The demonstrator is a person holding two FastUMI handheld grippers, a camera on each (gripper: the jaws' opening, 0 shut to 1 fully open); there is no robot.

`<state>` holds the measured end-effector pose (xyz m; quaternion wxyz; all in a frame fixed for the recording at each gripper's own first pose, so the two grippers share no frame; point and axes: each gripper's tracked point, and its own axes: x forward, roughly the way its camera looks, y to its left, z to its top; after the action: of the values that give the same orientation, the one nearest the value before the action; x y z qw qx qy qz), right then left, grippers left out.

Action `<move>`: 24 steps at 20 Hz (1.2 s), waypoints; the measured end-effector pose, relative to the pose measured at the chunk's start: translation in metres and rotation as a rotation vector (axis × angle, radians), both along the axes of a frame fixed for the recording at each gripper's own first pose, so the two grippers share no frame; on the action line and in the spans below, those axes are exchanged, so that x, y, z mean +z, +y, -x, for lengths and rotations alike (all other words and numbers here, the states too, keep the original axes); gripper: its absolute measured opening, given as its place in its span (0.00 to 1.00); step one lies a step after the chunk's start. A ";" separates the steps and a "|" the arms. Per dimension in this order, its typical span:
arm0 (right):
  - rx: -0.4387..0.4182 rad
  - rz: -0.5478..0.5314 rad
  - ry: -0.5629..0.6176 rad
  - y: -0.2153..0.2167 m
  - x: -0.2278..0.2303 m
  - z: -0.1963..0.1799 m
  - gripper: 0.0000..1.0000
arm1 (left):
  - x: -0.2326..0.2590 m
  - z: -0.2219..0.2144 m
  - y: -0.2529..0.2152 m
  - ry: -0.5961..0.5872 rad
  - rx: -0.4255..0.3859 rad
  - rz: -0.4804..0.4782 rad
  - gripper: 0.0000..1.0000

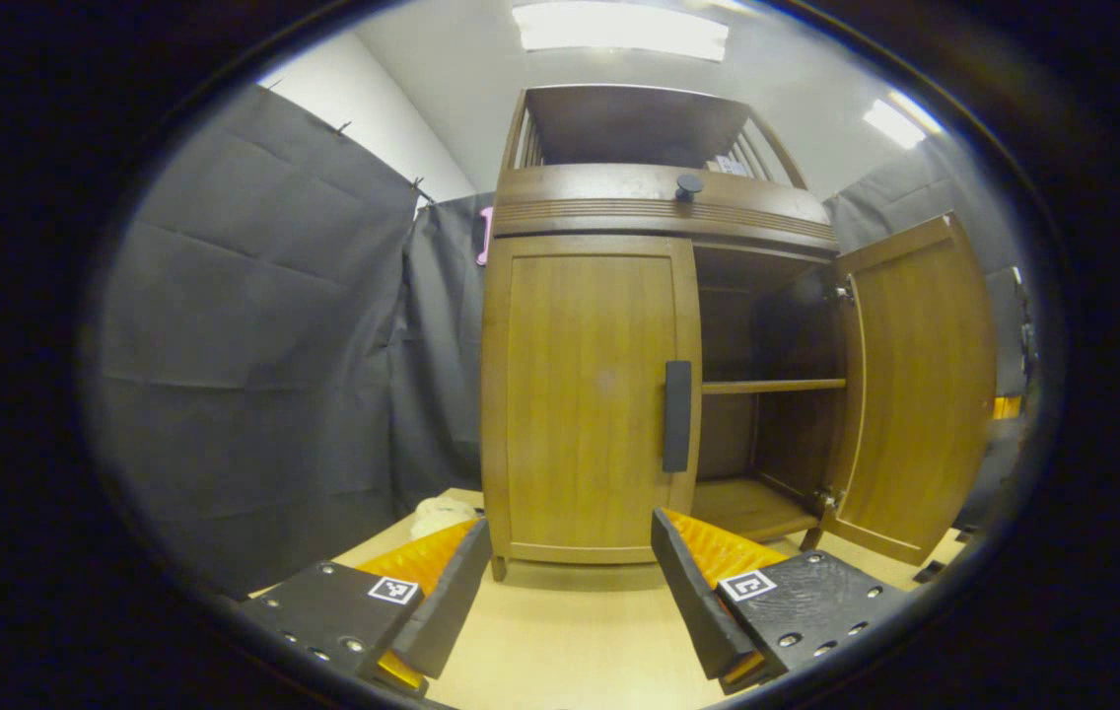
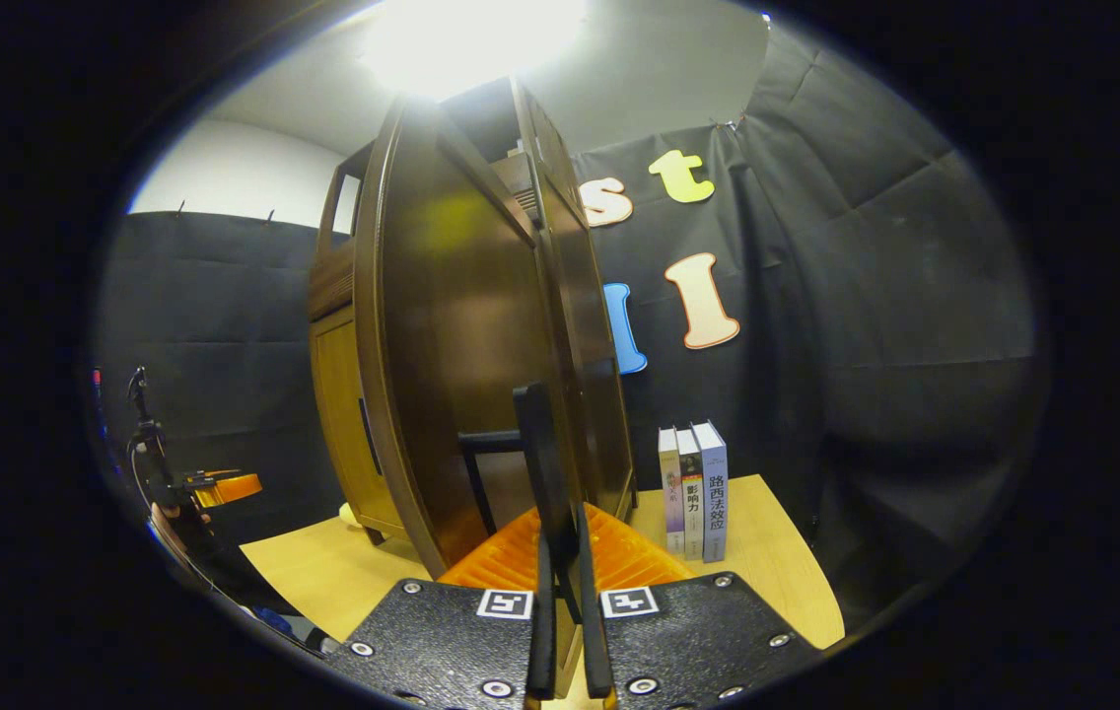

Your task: Open the right door of the double-door shoe cabinet with the right hand, and open the left door with the left hand.

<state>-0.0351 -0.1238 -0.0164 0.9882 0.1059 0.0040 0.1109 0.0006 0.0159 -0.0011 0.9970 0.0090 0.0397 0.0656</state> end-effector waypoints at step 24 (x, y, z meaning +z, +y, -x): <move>-0.248 0.010 -0.142 0.035 0.066 0.118 0.93 | 0.025 -0.162 -0.017 -0.116 -0.122 0.240 1.00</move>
<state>-0.1535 -0.0891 0.0501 0.9926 0.0925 -0.0786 -0.0051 0.1626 -0.0010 0.0239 0.9937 -0.1115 -0.0108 0.0001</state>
